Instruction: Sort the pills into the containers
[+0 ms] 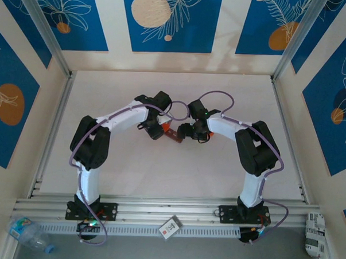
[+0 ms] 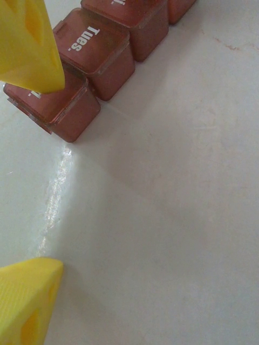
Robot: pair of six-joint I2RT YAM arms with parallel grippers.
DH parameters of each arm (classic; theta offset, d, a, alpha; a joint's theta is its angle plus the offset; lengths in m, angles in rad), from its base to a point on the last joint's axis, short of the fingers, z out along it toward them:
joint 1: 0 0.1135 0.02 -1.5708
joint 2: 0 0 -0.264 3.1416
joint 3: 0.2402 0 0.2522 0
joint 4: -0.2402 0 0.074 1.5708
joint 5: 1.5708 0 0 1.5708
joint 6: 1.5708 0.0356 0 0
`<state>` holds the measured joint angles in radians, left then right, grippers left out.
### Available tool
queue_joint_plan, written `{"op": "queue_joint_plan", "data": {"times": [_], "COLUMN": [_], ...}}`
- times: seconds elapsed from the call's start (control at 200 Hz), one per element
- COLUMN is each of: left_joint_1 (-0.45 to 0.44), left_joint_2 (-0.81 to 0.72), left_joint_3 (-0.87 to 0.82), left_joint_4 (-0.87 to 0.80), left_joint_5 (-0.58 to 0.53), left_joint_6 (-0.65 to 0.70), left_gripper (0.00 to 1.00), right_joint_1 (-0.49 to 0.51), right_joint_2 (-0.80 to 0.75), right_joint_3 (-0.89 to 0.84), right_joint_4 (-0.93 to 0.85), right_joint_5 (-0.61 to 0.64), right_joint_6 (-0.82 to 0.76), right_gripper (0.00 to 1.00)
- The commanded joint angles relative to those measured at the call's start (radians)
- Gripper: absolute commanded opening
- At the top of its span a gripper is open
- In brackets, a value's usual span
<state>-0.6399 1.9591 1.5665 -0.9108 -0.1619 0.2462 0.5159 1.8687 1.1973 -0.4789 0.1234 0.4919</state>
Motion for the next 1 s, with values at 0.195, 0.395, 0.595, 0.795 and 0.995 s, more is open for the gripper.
{"op": "queue_joint_plan", "data": {"times": [0.195, 0.395, 0.595, 0.795, 0.995], "left_joint_1": [-0.015, -0.018, -0.021, -0.022, -0.022], "left_joint_2": [0.030, 0.050, 0.060, 0.069, 0.071], "left_joint_3": [0.061, 0.083, 0.090, 0.105, 0.127], "left_joint_4": [-0.055, -0.079, -0.086, -0.100, -0.127], "left_joint_5": [-0.031, -0.047, -0.054, -0.055, -0.051], "left_joint_6": [0.027, 0.043, 0.047, 0.050, 0.057], "left_gripper": [0.00, 0.00, 0.00, 0.00, 0.00], "right_joint_1": [-0.001, 0.000, -0.001, -0.001, -0.002], "right_joint_2": [0.031, 0.033, 0.035, 0.034, 0.036], "right_joint_3": [-0.020, -0.019, -0.023, -0.022, -0.022], "right_joint_4": [-0.012, -0.015, -0.010, -0.012, -0.012], "right_joint_5": [-0.015, -0.014, -0.018, -0.016, -0.016], "right_joint_6": [0.011, 0.011, 0.013, 0.013, 0.013], "right_gripper": [0.80, 0.81, 0.80, 0.80, 0.80]}}
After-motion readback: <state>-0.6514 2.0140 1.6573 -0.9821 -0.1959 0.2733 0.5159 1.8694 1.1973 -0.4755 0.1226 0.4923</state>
